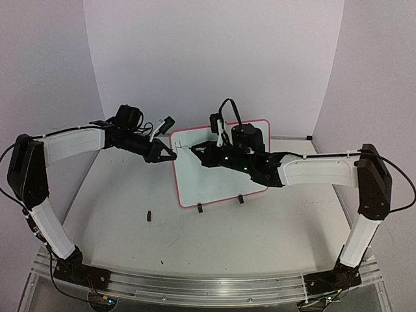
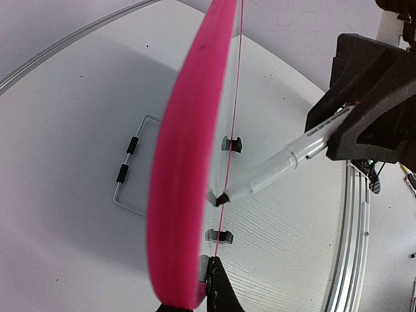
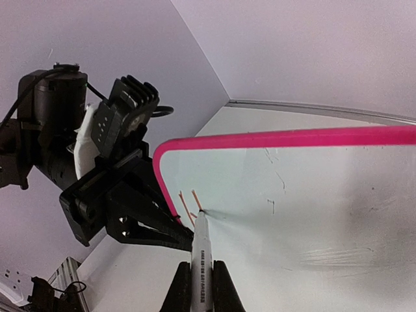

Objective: Write a sentence on the whiteboard

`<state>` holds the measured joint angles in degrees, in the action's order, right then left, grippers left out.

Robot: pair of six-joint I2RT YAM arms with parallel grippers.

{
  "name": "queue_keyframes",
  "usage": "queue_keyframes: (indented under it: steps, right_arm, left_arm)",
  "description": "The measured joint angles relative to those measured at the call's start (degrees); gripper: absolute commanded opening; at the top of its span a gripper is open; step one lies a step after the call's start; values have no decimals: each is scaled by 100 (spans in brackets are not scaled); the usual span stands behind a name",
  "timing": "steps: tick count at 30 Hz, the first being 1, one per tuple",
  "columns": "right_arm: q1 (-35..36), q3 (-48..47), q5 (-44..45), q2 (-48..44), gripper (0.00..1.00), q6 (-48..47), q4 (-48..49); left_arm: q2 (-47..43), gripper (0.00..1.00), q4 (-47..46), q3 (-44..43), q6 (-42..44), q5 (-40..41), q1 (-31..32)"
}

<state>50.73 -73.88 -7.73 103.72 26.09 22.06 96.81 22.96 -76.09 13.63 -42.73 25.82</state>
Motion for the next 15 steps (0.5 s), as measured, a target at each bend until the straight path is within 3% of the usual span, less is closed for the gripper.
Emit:
queue_keyframes:
  steps: [15]
  right_arm:
    - [34, 291, -98, -6, 0, 89, 65]
  left_arm:
    - [1, 0, 0, 0, -3, 14, 0]
